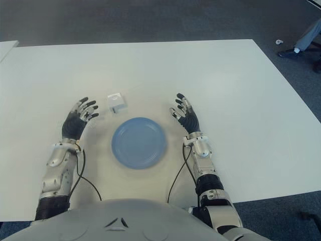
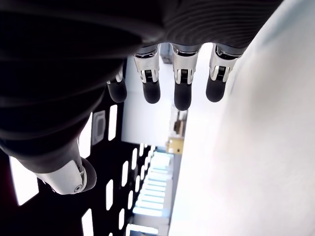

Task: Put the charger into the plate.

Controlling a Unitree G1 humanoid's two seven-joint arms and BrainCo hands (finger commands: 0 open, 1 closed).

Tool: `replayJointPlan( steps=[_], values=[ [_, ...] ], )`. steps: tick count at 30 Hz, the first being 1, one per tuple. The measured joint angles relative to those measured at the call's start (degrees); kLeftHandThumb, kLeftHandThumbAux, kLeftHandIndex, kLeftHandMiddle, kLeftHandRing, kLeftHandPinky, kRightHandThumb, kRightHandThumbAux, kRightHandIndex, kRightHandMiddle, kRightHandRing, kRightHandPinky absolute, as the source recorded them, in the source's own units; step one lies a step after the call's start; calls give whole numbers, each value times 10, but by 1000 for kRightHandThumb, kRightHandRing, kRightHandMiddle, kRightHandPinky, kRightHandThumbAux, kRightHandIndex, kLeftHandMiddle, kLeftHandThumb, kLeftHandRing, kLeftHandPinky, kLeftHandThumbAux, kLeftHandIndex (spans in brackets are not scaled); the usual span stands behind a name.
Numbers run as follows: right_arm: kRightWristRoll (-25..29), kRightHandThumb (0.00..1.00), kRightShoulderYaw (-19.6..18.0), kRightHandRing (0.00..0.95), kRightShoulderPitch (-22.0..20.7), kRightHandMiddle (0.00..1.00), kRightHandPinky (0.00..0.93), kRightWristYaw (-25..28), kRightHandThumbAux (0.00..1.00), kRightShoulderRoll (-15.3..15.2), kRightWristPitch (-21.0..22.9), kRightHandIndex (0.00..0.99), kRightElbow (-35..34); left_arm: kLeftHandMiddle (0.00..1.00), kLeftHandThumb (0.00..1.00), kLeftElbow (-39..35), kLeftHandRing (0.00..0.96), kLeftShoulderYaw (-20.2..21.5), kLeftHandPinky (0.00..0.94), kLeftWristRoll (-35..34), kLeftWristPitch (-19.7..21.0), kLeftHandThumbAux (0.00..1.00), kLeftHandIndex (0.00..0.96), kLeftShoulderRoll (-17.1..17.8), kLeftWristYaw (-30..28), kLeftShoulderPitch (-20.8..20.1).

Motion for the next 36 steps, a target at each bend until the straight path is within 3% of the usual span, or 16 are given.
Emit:
replayJointPlan(
  steps=[12,15,20,27,33,36],
  values=[
    [0,93,2,103,-5,98,105,-1,630,3,-7,6,18,327,640,-214,354,-34,411,54,270,639,249,29,68,-25],
    [0,95,2,101,-7,96,101,0,632,3,-11,5,22,331,645,-254,362,-41,409,72,312,634,257,39,75,-38],
    [1,101,2,100,-9,97,104,0,637,4,-16,7,28,323,647,-268,350,-63,379,124,310,607,271,61,84,-52],
    [1,106,2,100,-13,96,103,0,635,4,-18,7,32,308,639,-250,330,-90,358,191,266,578,269,85,87,-52],
    [1,112,2,98,-15,95,101,1,633,3,-19,7,36,267,525,-225,290,-133,311,274,228,533,203,123,87,-63],
    [1,114,1,99,-16,96,103,2,634,3,-20,10,38,157,418,-193,170,-161,180,325,193,489,125,150,87,-81]
  ],
)
